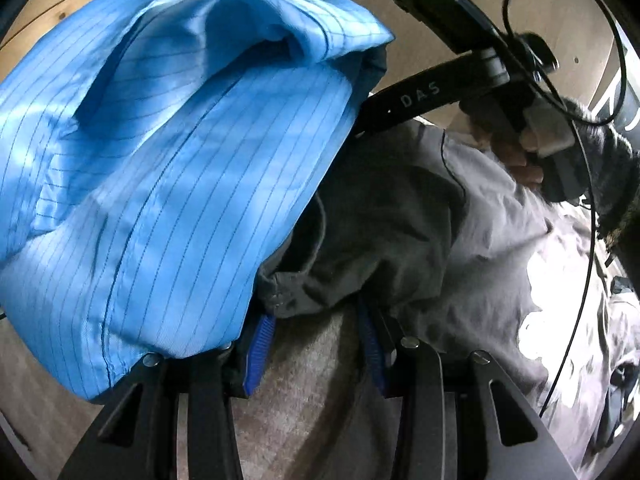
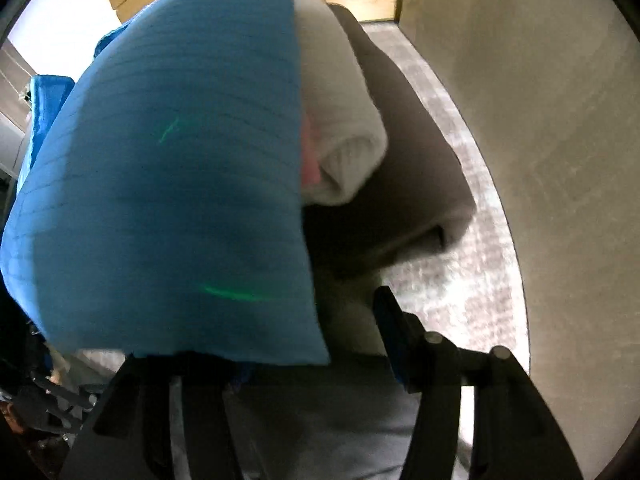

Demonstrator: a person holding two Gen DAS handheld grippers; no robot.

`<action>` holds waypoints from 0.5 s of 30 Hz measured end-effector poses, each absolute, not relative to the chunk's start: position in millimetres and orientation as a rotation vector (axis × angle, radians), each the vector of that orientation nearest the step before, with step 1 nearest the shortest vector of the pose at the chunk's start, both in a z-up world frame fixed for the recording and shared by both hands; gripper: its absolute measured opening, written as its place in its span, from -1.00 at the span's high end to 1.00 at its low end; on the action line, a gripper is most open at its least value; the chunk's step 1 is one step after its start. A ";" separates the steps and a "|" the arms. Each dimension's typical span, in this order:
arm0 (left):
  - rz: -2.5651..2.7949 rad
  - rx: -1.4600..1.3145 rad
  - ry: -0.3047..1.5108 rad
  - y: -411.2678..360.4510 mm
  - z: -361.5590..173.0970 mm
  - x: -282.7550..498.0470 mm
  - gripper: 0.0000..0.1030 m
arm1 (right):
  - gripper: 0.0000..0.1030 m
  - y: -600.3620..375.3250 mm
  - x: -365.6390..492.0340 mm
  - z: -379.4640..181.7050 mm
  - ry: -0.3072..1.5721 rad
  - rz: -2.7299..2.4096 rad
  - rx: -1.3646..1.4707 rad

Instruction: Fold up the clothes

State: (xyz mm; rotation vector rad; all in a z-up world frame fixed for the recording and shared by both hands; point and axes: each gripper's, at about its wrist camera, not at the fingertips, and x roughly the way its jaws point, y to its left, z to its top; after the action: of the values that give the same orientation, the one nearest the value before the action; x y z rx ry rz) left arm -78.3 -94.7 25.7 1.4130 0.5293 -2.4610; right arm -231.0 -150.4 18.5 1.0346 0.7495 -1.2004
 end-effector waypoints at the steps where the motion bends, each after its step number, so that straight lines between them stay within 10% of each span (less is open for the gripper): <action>1: -2.462 1.410 0.532 -95.5 25.7 -77.3 0.25 | 0.24 -149.0 -229.3 18.7 0.733 -1.193 1.034; 3: -2.464 1.410 0.530 -96.2 26.2 -75.0 0.25 | 0.82 -143.6 -225.4 25.1 0.723 -1.213 1.025; 15: -2.553 1.408 0.418 -80.9 57.1 -54.0 0.24 | 0.88 -5.5 -220.3 125.5 0.607 -1.504 0.845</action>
State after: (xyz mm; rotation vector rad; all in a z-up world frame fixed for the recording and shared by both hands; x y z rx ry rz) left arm -54.0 -80.9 57.1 1.4083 0.4177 -2.5527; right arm -220.3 -5.5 125.5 0.8451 0.6074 -1.5036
